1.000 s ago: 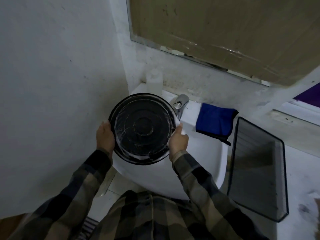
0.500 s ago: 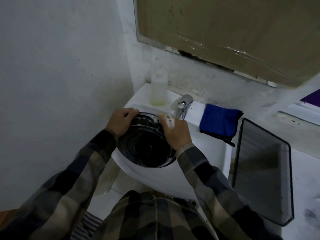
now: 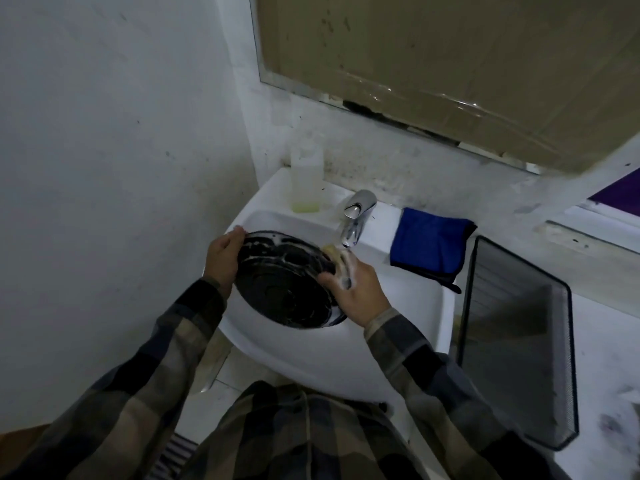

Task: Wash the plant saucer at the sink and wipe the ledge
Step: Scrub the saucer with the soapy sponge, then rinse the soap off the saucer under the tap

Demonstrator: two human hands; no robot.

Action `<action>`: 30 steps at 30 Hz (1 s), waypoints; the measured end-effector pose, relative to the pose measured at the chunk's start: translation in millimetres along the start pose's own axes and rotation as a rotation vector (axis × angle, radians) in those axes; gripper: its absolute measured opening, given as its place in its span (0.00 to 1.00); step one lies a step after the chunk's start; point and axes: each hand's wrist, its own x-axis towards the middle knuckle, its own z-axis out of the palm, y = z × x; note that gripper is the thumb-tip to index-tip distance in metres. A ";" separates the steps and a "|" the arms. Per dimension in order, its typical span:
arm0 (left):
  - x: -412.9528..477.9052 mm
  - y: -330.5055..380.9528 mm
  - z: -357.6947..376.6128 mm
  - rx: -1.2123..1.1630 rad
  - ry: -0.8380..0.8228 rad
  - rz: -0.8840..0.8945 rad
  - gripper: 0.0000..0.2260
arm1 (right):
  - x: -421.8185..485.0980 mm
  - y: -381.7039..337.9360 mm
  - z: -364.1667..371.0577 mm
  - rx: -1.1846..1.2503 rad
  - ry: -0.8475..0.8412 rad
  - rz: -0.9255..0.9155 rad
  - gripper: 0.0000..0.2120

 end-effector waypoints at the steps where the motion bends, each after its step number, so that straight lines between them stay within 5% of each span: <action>1: 2.2 -1.9 -2.8 -0.061 -0.031 -0.011 0.21 | -1.3 0.3 0.4 -0.067 -0.008 -0.071 0.20; 3: 6.2 0.6 -5.2 -0.138 -0.093 -0.028 0.21 | -3.1 2.6 2.8 -0.271 -0.065 -0.273 0.19; 5: 7.1 8.5 -4.8 -0.162 -0.159 -0.069 0.07 | -2.7 4.6 4.9 -0.484 -0.167 -0.479 0.11; 8: 5.1 7.1 -6.9 -0.124 -0.205 -0.283 0.21 | -0.2 6.8 6.7 -0.720 -0.162 -0.645 0.07; 12: -9.3 0.4 -13.9 -0.012 -0.356 -0.537 0.23 | 1.5 8.0 4.0 -0.687 -0.141 -0.793 0.03; 16: -12.9 0.3 -25.1 -0.047 -0.341 -0.521 0.28 | 1.0 31.8 -1.3 -0.787 -0.219 -0.839 0.14; 20: 2.0 -1.2 -35.8 -0.075 -0.334 -0.497 0.35 | 6.4 44.7 -14.8 -0.808 -0.200 -0.863 0.12; 24: 15.2 -6.8 -36.5 -0.052 -0.315 -0.433 0.42 | 11.6 67.8 -20.3 -0.853 -0.220 -0.729 0.17; 28: 17.6 -16.9 -38.3 -0.028 -0.200 -0.358 0.27 | 5.8 96.3 -40.5 -0.756 -0.087 -0.348 0.20; 30: 12.6 -23.1 -37.7 -0.052 -0.166 -0.349 0.21 | 4.3 97.7 -49.6 -0.490 0.109 -0.055 0.18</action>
